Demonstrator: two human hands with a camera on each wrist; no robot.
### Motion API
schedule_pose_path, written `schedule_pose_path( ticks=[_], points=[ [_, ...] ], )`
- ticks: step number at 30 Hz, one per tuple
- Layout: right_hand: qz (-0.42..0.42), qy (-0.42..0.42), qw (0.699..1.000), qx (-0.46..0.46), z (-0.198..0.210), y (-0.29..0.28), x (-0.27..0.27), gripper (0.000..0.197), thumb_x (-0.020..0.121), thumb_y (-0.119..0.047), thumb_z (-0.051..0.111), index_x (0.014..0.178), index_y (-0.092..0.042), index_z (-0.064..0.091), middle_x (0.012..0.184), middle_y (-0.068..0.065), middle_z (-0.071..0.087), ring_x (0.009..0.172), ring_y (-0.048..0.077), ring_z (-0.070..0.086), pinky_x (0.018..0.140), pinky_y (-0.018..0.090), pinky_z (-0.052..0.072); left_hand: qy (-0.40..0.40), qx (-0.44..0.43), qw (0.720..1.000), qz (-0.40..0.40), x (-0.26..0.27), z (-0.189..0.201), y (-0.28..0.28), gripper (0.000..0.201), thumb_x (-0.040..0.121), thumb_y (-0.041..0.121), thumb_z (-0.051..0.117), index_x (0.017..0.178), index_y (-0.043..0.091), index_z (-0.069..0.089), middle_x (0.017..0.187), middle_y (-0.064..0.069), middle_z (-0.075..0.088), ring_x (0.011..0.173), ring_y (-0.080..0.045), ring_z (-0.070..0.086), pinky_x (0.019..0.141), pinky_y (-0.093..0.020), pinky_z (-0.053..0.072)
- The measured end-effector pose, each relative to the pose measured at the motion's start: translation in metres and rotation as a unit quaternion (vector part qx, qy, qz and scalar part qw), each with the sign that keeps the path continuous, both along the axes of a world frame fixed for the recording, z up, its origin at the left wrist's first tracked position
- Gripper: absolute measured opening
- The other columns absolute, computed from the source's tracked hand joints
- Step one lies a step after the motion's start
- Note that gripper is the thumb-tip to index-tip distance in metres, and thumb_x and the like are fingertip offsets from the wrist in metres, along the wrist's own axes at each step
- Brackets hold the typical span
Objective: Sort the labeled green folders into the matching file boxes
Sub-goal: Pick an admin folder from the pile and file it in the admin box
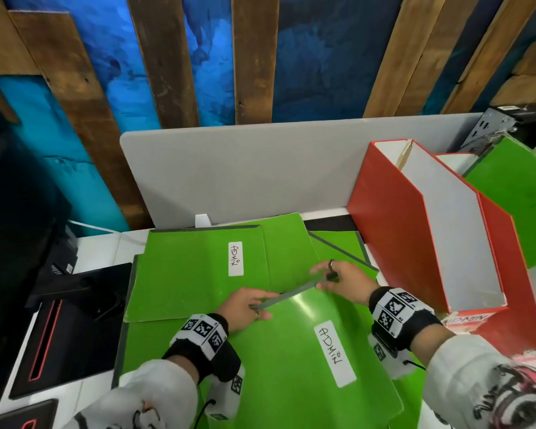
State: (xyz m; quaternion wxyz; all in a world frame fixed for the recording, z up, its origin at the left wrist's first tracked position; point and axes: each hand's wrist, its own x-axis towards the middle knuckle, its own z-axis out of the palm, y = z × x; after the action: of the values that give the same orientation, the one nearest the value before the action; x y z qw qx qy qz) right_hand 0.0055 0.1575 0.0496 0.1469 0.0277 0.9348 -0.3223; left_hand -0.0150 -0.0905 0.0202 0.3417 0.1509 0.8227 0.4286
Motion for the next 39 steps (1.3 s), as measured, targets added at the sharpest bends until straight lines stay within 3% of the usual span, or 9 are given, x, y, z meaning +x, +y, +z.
schedule_pose_path(
  ticks=[7,12,15,18,22,26,30,36,39],
  points=[
    [-0.198,0.045,0.975,-0.09,-0.01,0.025,-0.002,0.028,0.094,-0.024,0.053,0.12,-0.016,0.049,0.103,0.008,0.057,0.087,0.02,0.055,0.059,0.022,0.042,0.039,0.121,0.978,0.163,-0.029,0.024,-0.046,0.056,0.082,-0.005,0.061,0.125,0.028,0.05,0.138,-0.008,0.05,0.114,-0.014,0.05,0.094,-0.027,0.039],
    [-0.233,-0.024,0.967,-0.097,-0.037,0.023,0.003,0.022,0.098,-0.028,0.042,0.111,-0.011,0.048,0.095,0.016,0.067,0.078,0.03,0.061,0.074,0.037,0.05,0.091,0.184,0.927,0.314,-0.055,0.037,-0.077,0.057,0.08,-0.007,0.063,0.131,0.015,0.051,0.109,-0.003,0.062,0.105,-0.015,0.051,0.085,-0.016,0.047],
    [-0.213,-0.077,0.966,-0.127,-0.047,0.003,0.004,0.018,0.1,-0.02,0.038,0.111,-0.011,0.049,0.083,0.003,0.064,0.071,0.019,0.059,0.051,0.019,0.047,0.13,0.201,0.899,0.367,-0.066,0.045,-0.088,0.055,0.081,-0.004,0.064,0.13,0.02,0.053,0.103,-0.002,0.061,0.102,-0.013,0.054,0.096,-0.029,0.047],
    [-0.2,-0.128,0.954,-0.184,-0.051,-0.024,0.002,0.015,0.098,-0.015,0.041,0.111,-0.016,0.05,0.093,0.003,0.065,0.081,0.019,0.06,0.069,0.028,0.048,0.17,0.219,0.873,0.401,-0.072,0.051,-0.1,0.055,0.083,-0.003,0.062,0.132,0.019,0.051,0.1,-0.006,0.06,0.079,0.007,0.061,0.076,-0.015,0.052],
    [-0.216,-0.162,0.931,-0.246,-0.059,-0.059,-0.01,0.015,0.097,-0.016,0.045,0.111,-0.014,0.051,0.097,0.001,0.064,0.08,0.015,0.058,0.075,0.03,0.047,0.218,0.222,0.852,0.422,-0.081,0.055,-0.124,0.054,0.081,0.005,0.068,0.124,0.035,0.056,0.092,-0.013,0.059,0.083,-0.019,0.057,0.095,-0.048,0.049],
    [-0.238,-0.176,0.919,-0.26,-0.066,-0.083,-0.023,0.003,0.096,-0.016,0.05,0.097,-0.014,0.05,0.079,0.001,0.063,0.067,0.012,0.054,0.061,0.023,0.042,0.232,0.245,0.837,0.432,-0.085,0.061,-0.139,0.053,0.084,-0.003,0.062,0.128,0.025,0.053,0.065,0.012,0.069,0.059,0.005,0.061,0.069,-0.019,0.056],
    [-0.261,-0.171,0.917,-0.249,-0.067,-0.098,-0.032,0.028,0.088,-0.013,0.063,0.106,-0.005,0.043,0.079,0.006,0.057,0.062,0.013,0.055,0.045,0.017,0.045,0.243,0.269,0.82,0.444,-0.085,0.065,-0.15,0.053,0.085,-0.007,0.058,0.13,0.02,0.051,0.06,0.025,0.068,0.056,0.01,0.062,0.058,-0.008,0.052],
    [-0.277,-0.171,0.924,-0.201,-0.078,-0.112,-0.044,0.073,0.071,-0.025,0.079,0.129,0.001,0.042,0.128,0.016,0.054,0.113,0.029,0.057,0.1,0.038,0.047,0.248,0.278,0.808,0.457,-0.085,0.063,-0.156,0.052,0.085,-0.007,0.058,0.132,0.014,0.051,0.059,0.026,0.067,0.056,0.011,0.061,0.061,-0.006,0.051],
    [-0.261,-0.172,0.92,-0.236,-0.075,-0.123,-0.045,0.073,0.08,-0.022,0.072,0.139,0.0,0.035,0.137,0.017,0.048,0.081,0.017,0.059,0.076,0.028,0.052,0.254,0.283,0.801,0.462,-0.086,0.06,-0.156,0.054,0.085,-0.007,0.058,0.133,0.017,0.049,0.059,0.026,0.067,0.057,0.011,0.061,0.064,-0.008,0.052]
  ],
)
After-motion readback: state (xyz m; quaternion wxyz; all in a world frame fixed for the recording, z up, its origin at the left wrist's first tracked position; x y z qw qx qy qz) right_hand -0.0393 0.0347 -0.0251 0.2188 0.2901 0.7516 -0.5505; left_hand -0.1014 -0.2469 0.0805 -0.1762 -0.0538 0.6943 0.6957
